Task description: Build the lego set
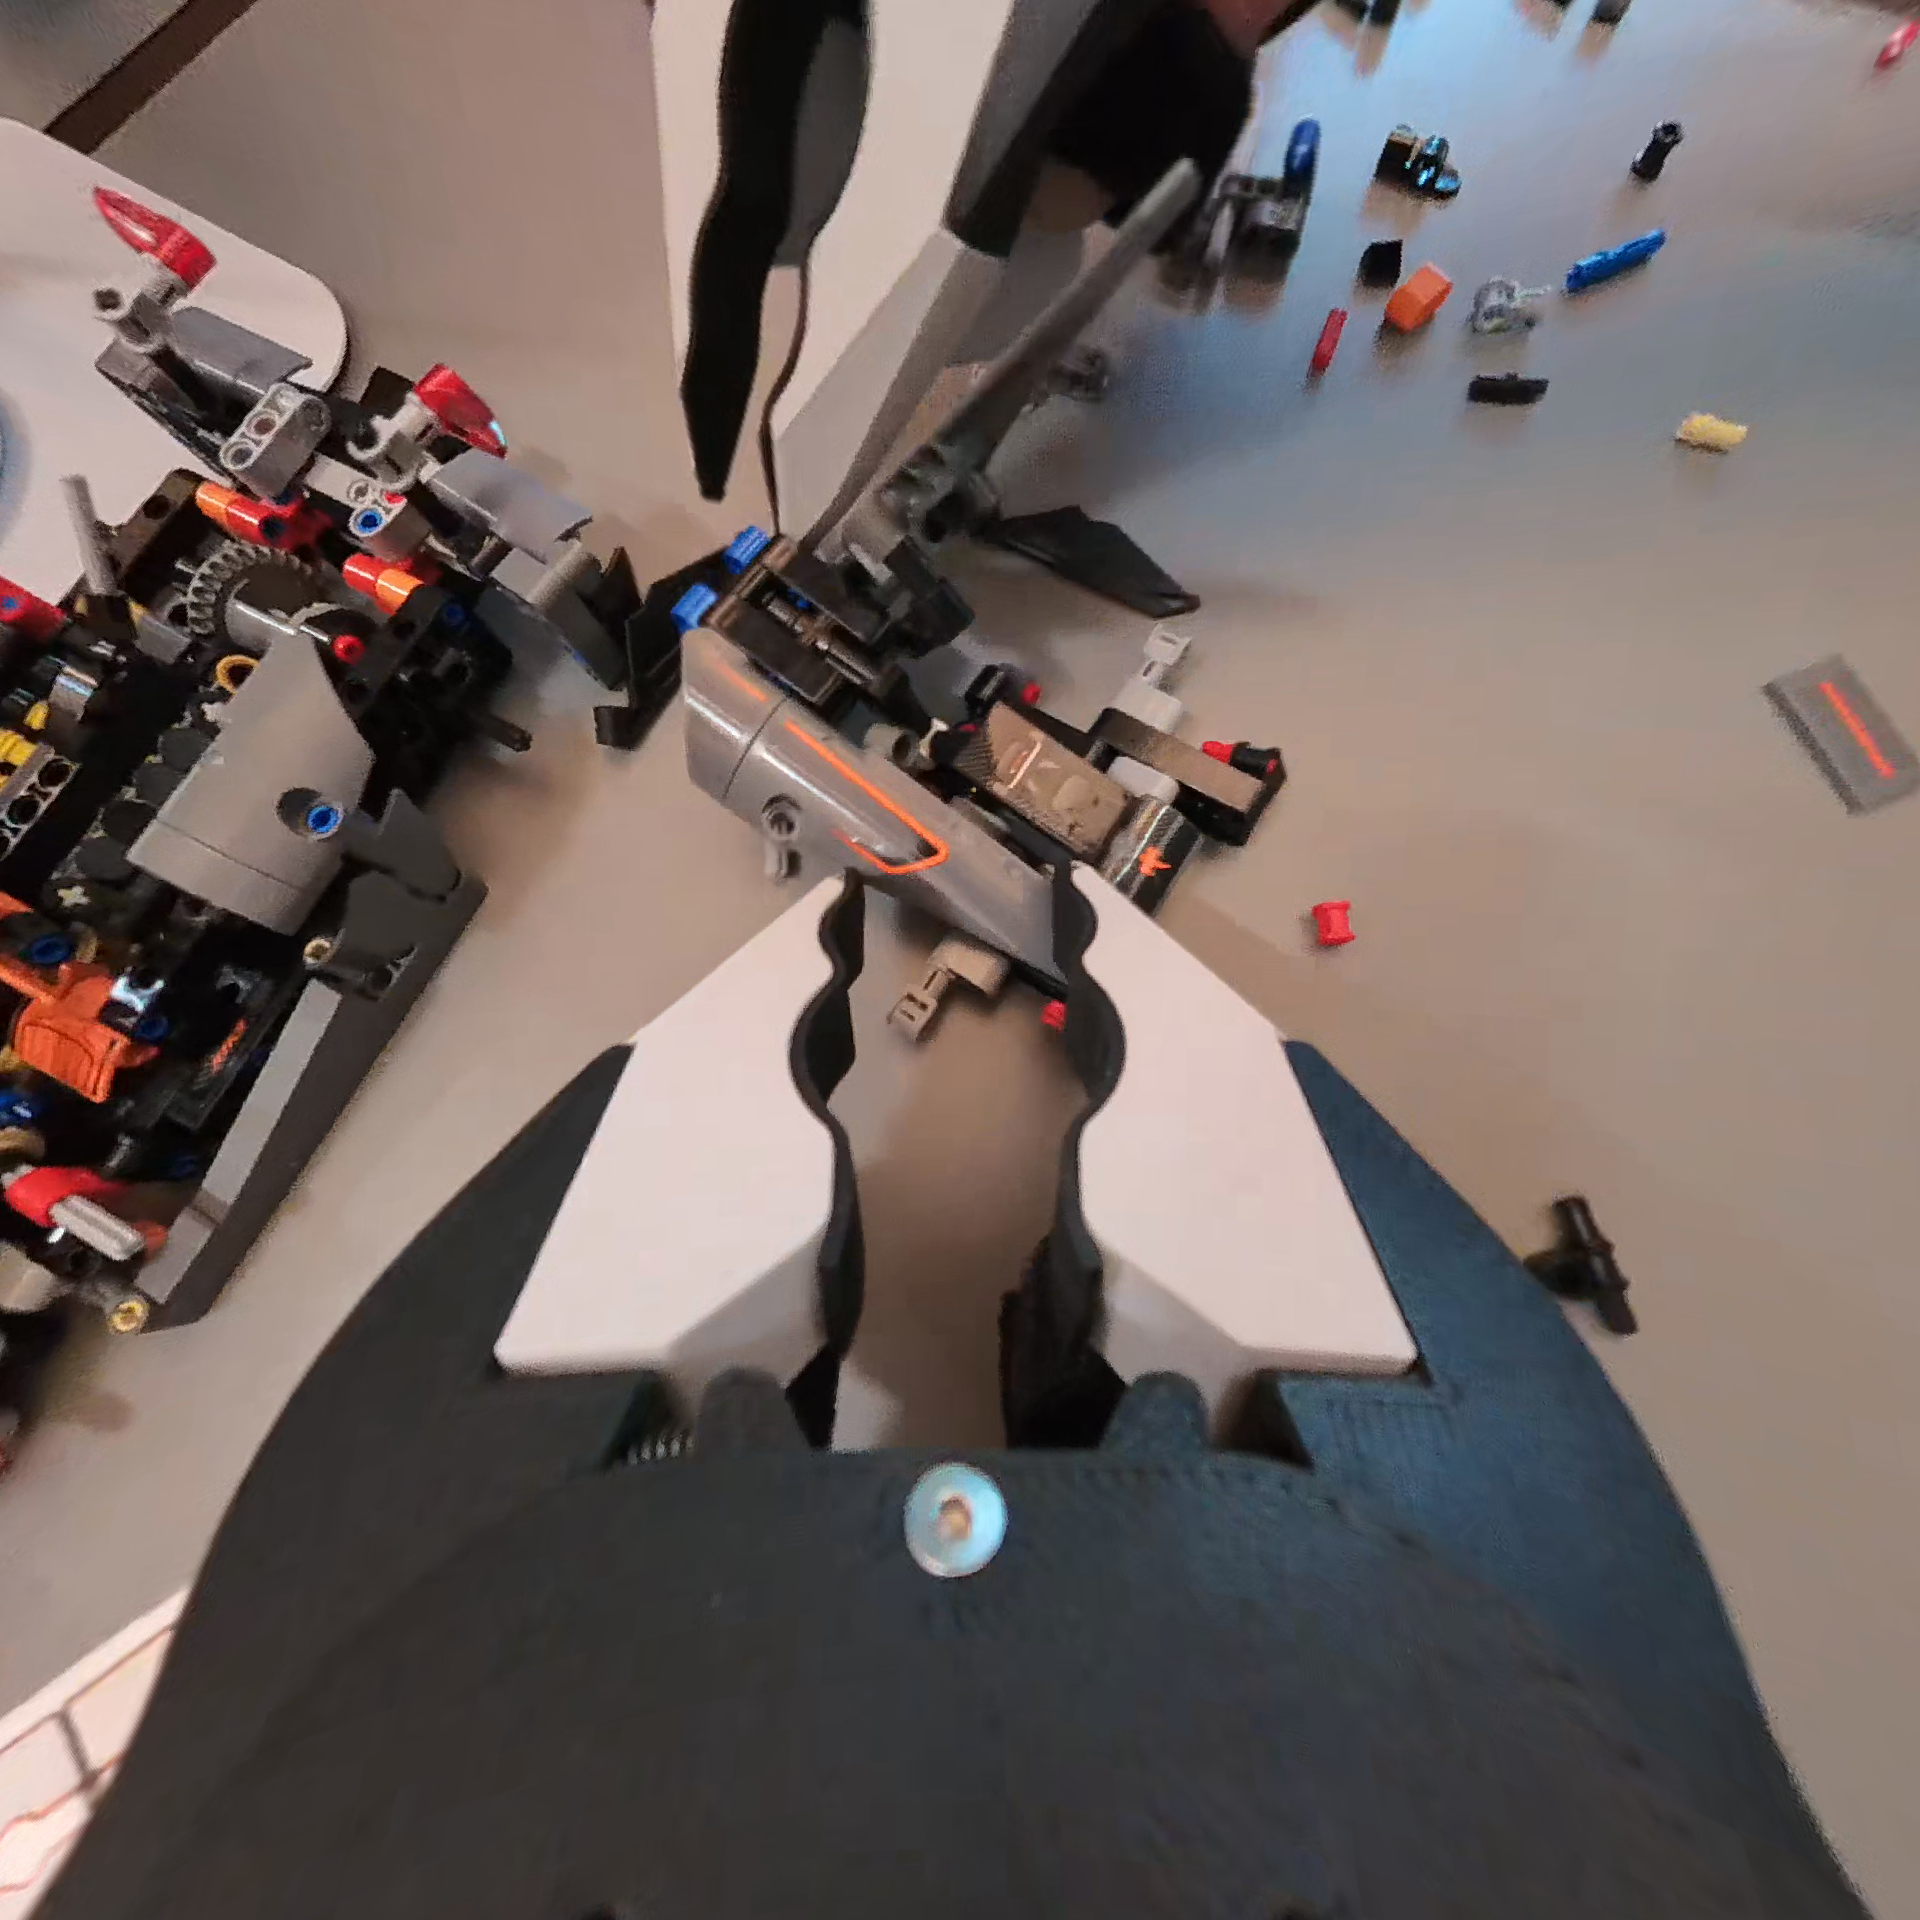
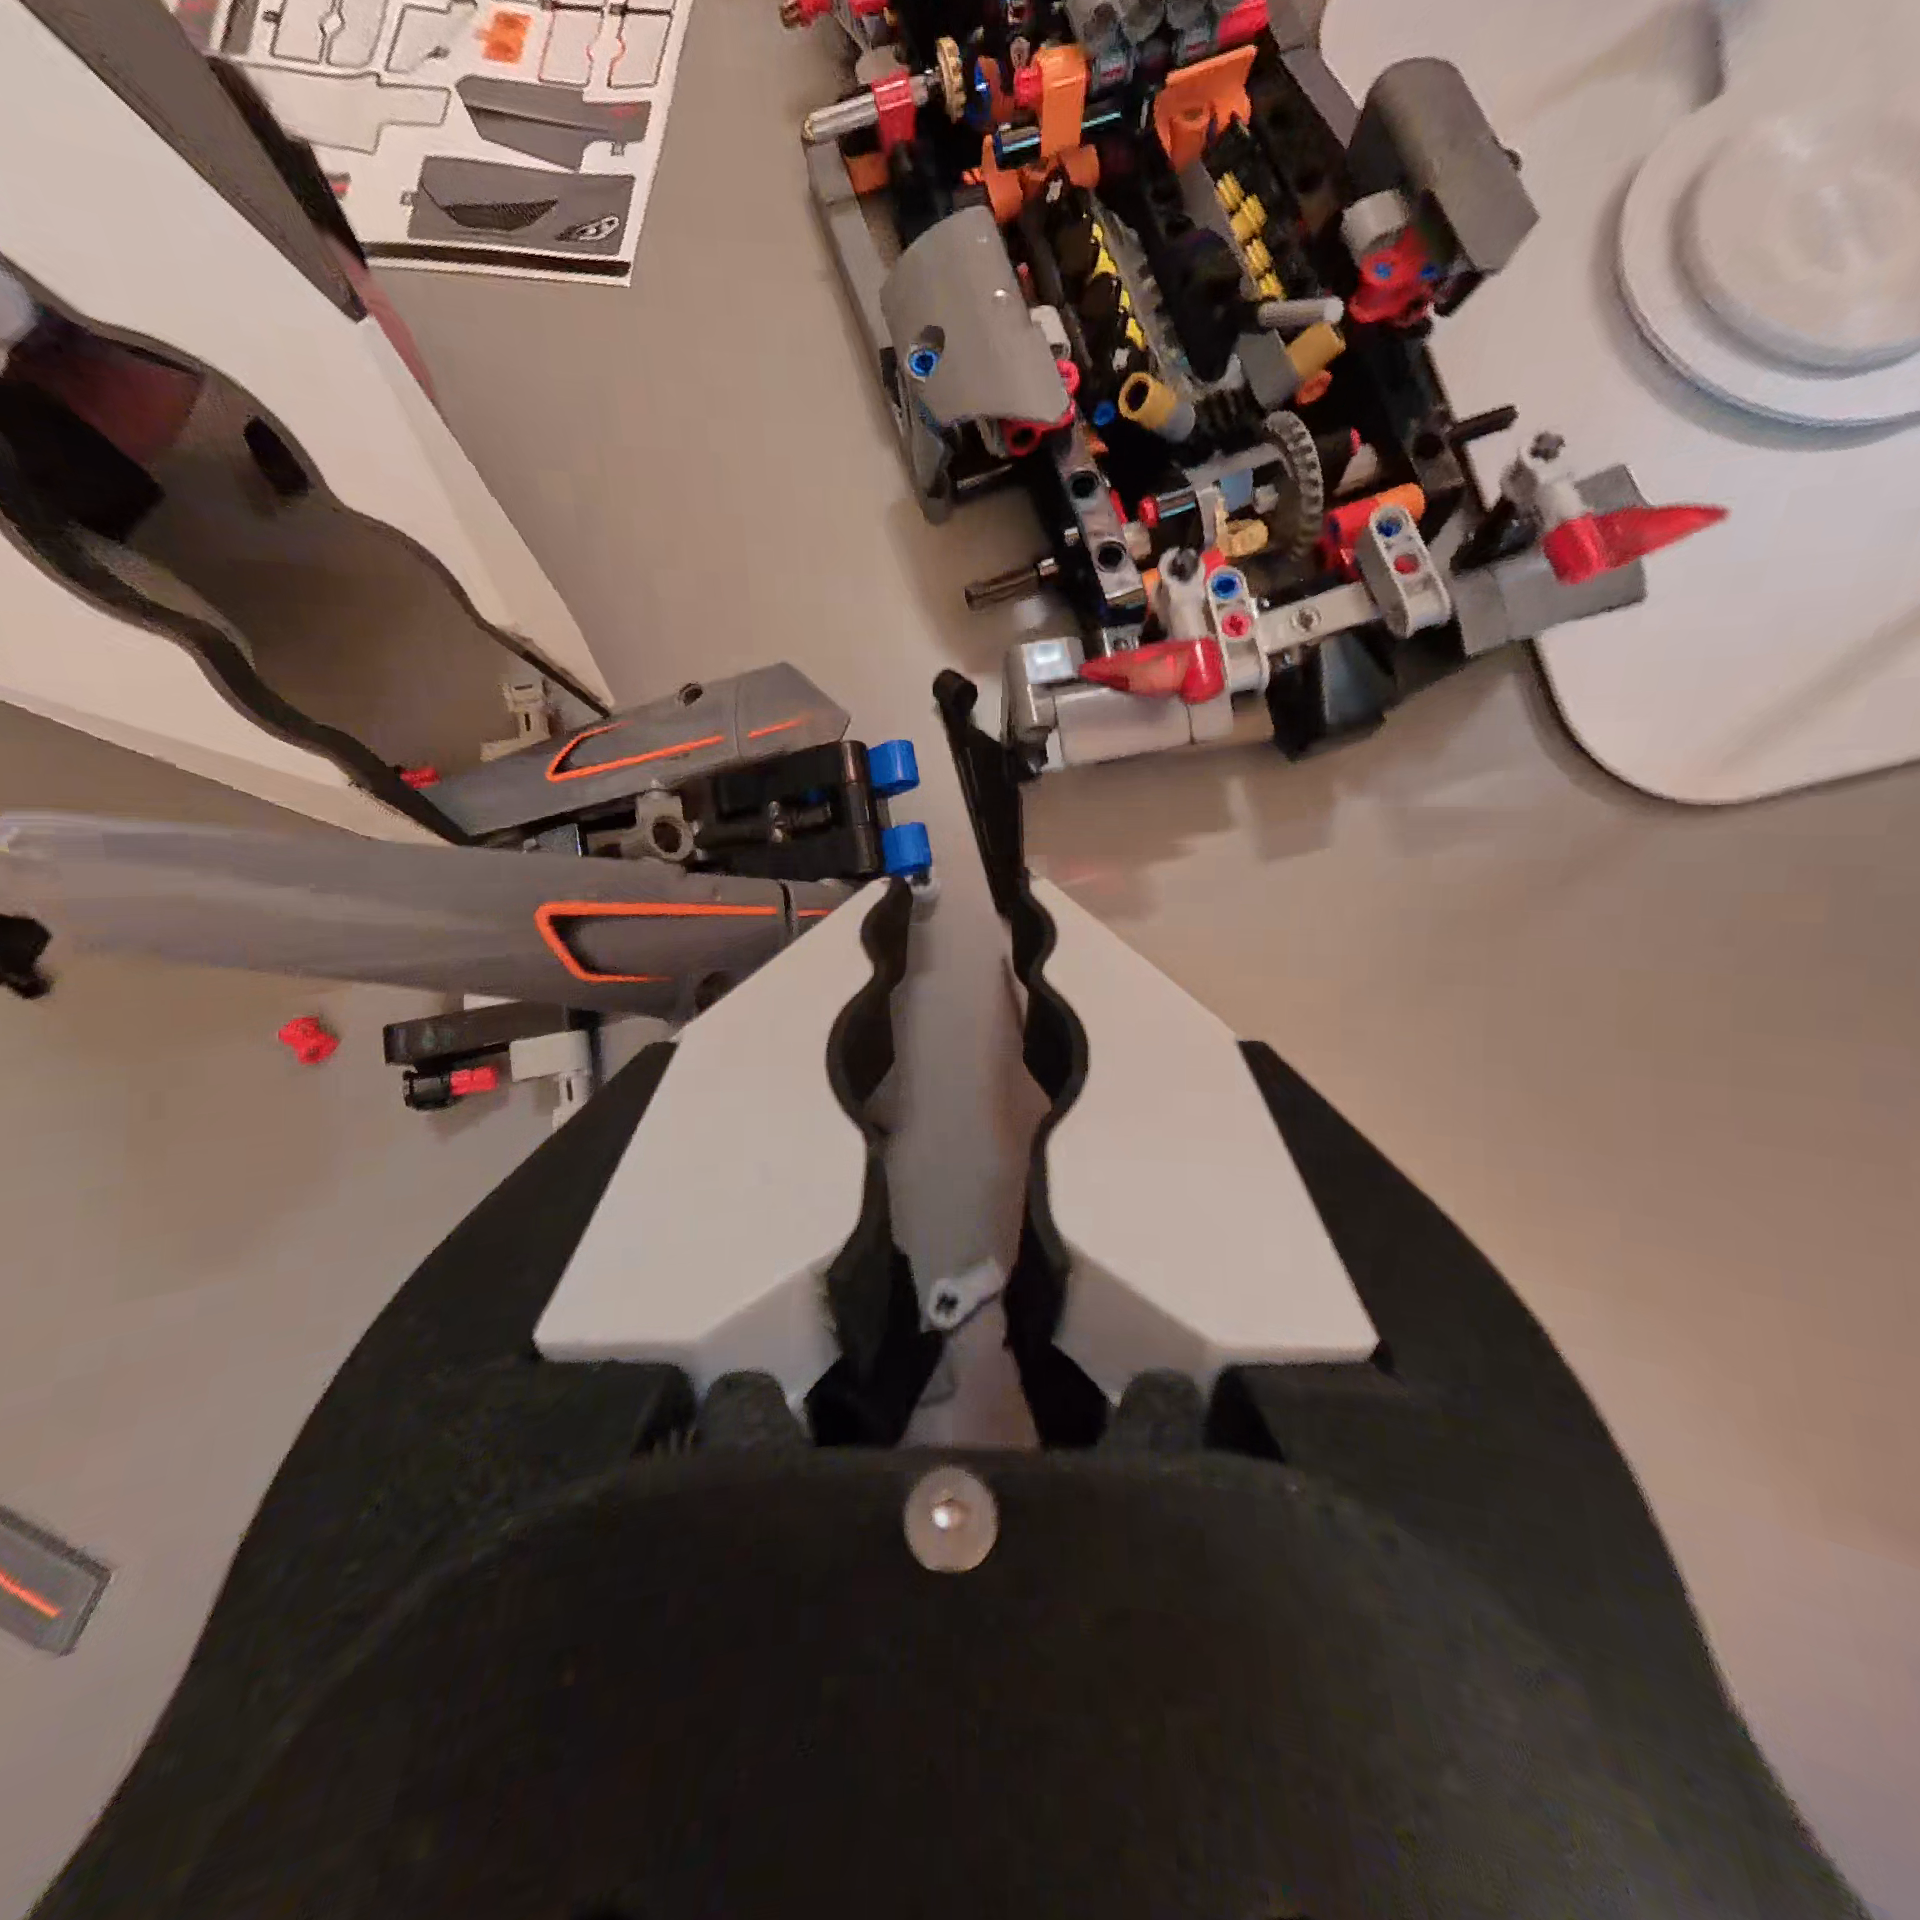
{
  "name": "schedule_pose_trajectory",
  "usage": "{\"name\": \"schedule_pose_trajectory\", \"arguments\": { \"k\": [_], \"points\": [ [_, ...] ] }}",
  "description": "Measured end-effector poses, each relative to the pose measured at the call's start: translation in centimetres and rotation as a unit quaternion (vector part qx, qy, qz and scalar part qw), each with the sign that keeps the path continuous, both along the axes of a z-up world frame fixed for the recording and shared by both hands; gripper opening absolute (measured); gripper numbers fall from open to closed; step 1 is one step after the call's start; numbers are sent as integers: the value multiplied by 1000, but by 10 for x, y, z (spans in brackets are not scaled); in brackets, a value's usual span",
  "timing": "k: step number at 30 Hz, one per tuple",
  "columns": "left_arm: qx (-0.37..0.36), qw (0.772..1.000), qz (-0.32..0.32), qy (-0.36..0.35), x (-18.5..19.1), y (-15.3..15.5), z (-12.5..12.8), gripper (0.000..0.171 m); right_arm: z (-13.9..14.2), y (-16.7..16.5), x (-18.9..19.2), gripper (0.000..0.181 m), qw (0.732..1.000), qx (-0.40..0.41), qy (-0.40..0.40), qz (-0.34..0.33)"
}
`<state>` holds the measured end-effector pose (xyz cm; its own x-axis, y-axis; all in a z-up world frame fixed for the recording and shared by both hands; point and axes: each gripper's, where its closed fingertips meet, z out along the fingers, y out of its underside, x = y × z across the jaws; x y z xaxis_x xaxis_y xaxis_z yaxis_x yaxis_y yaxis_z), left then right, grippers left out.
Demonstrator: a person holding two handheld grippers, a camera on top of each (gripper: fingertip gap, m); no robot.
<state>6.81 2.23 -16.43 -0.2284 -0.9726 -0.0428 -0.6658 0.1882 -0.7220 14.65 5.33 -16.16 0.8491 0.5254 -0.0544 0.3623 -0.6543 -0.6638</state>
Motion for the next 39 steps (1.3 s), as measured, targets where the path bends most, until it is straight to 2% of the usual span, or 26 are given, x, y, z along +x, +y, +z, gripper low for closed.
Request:
{"name": "schedule_pose_trajectory", "arguments": {
  "k": [4,7,11,12,16,18,22,26,30,33,36,37,39],
  "points": [
    [34,999,-1,22,-12,21,1,29,-16,7,7,17,999,-23,-41,8],
    [51,998,-3,34,-23,37,1,29,-15,9,2,17,999,-33,-8,14],
    [89,995,-20,41,-33,55,1,25,-21,6,-7,5,999,-30,-4,34],
    [101,994,-19,45,-36,62,1,27,-21,6,-7,0,999,-22,-13,39],
    [145,987,24,71,-50,102,3,31,-18,2,-12,0,999,-9,-16,51],
    [144,987,34,66,-57,110,9,42,-16,-1,-13,0,998,-10,-25,54],
    [106,992,73,11,-71,103,35,46,-3,0,-17,0,998,12,-2,68],
    [-8,989,126,-76,-57,68,65,49,1,1,-11,0,997,31,7,65],
    [-136,968,175,-115,-30,55,66,51,-4,2,-13,0,997,34,14,64],
    [-123,965,208,-104,-23,59,54,29,-6,2,-14,0,997,37,-2,68],
    [-133,960,209,-127,-17,57,56,15,0,3,-19,0,996,48,10,75],
    [-141,959,206,-133,-17,56,58,4,0,3,-19,0,996,48,12,75],
    [-145,959,198,-141,-17,54,61,2,-1,2,-19,0,996,46,17,79]
  ]
}}
